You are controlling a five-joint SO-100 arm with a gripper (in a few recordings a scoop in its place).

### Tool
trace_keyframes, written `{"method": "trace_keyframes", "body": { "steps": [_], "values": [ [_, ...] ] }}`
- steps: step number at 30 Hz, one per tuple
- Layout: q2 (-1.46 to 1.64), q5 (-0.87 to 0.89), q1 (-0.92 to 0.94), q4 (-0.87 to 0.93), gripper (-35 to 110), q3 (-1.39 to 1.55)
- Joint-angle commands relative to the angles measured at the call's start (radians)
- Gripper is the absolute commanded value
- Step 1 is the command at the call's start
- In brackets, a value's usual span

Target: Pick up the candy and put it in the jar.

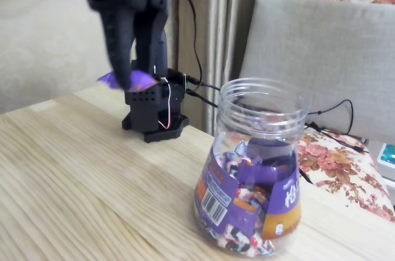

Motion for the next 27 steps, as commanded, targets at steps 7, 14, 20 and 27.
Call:
{"method": "trace_keyframes", "body": {
  "steps": [7,14,20,27],
  "values": [
    [-0.029,-0.11,-0.265,0.008,0,-0.293],
    [-0.127,-0.13,-0.426,0.011,0,-0.298],
    [-0.13,-0.089,-0.466,-0.029,0,-0.195],
    [-0.124,-0.055,-0.508,-0.098,0,-0.107]
  ]
}}
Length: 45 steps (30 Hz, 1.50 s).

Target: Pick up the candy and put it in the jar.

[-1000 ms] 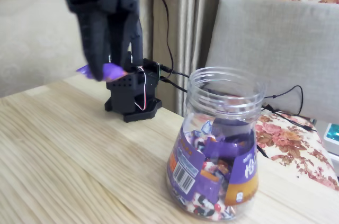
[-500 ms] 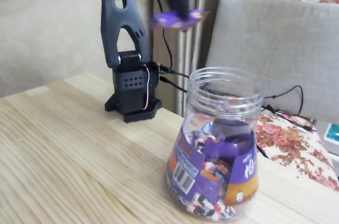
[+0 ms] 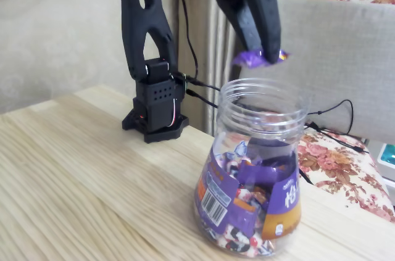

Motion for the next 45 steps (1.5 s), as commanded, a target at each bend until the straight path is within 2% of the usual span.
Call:
{"method": "trace_keyframes", "body": {
  "steps": [1,6,16,20,24,28,31,34,41,45],
  "values": [
    [0.041,0.023,-0.032,-0.034,0,0.029],
    [0.021,0.035,-0.054,-0.051,1,0.028],
    [0.038,0.046,-0.043,-0.064,28,0.052],
    [0.074,0.041,-0.034,-0.083,32,0.087],
    [0.074,0.048,-0.025,-0.072,31,0.081],
    [0.074,0.049,0.021,-0.023,0,0.005],
    [0.124,0.081,0.212,0.011,0,-0.04],
    [0.202,0.074,0.494,-0.003,0,0.048],
    [0.304,0.12,1.051,-0.175,0,0.327],
    [0.331,0.163,1.23,-0.272,0,0.485]
  ]
}}
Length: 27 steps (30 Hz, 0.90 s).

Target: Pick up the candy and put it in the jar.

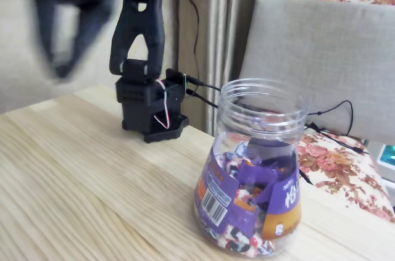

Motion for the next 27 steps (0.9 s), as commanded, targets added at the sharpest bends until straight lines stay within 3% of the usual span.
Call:
{"method": "trace_keyframes", "body": {
  "steps": [1,11,19,23,27],
  "values": [
    [0.072,0.046,0.155,-0.083,0,0.112],
    [0.291,0.16,0.282,-0.305,0,0.557],
    [0.535,0.133,0.227,-0.383,0,0.833],
    [0.591,0.199,0.213,-0.403,0,0.904],
    [0.758,0.106,0.218,-0.584,0,1.065]
  ]
}}
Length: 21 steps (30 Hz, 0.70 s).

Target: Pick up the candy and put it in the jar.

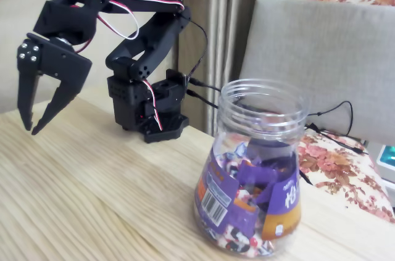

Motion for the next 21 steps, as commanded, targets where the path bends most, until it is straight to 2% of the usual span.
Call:
{"method": "trace_keyframes", "body": {
  "steps": [1,4,6,11,13,15,17,19,21],
  "values": [
    [0.198,-0.107,-0.005,-0.158,0,0.14],
    [0.385,-0.301,0.018,-0.199,0,0.302],
    [0.548,-0.285,-0.009,-0.229,0,0.403],
    [0.552,-0.299,0.014,-0.233,0,0.479],
    [0.552,-0.396,0.017,-0.268,0,0.525],
    [0.552,-0.584,-0.011,-0.279,0,0.526],
    [0.552,-0.673,-0.044,-0.318,0,0.526],
    [0.552,-0.684,-0.026,-0.285,0,0.526],
    [0.552,-0.609,0.018,-0.186,0,0.526]
  ]
}}
